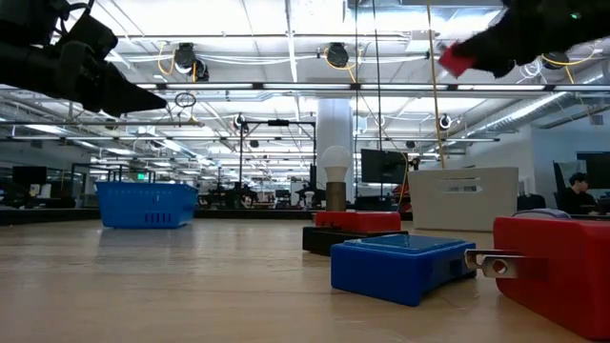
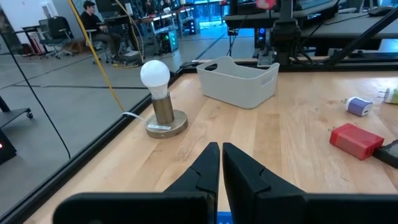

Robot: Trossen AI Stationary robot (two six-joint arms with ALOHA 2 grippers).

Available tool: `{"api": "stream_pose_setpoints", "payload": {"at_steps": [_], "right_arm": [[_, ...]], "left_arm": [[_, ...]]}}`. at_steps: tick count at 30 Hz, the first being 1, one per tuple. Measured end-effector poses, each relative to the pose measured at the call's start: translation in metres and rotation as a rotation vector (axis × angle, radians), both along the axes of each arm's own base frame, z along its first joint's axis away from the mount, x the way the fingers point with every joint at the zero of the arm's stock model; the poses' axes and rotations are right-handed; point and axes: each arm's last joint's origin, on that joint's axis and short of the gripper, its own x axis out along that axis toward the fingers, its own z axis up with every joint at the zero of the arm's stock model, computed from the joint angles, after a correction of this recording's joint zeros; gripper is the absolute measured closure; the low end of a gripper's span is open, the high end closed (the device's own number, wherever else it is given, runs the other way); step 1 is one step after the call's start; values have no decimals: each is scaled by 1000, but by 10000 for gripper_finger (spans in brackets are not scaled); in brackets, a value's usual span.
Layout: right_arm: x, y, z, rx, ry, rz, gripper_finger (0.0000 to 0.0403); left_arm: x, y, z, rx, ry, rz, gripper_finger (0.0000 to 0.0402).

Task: Pick & Place Office items
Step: Put the pink charger adapter into the gray bin

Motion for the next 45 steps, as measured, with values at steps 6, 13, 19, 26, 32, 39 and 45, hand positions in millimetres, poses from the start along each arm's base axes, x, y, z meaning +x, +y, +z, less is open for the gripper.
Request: {"api": "stream_pose_setpoints", "payload": {"at_steps": [6,13,19,26,32,39,45], "right_arm": [[21,-12,23,41,336,-210,260],[48,-40,9,145,591,-299,260],[61,-68,-18,267,753,-347,260],[70,-86,-43,357,881,-373,260],[72,-97,-59,400,961,-408,260],[79,-104,-76,431,1039,-416,260],[84,-107,-90,444,1084,-415,260]], "left_arm": [[0,0,0,2,0,0,378],[0,0,0,-16,-6,1,378],[0,0,0,-16,-7,1,378],[0,0,0,-16,-7,1,378],[0,0,0,-15,-7,1,378],[0,0,0,-14,-6,0,378],[0,0,0,-18,-8,1,378]]}}
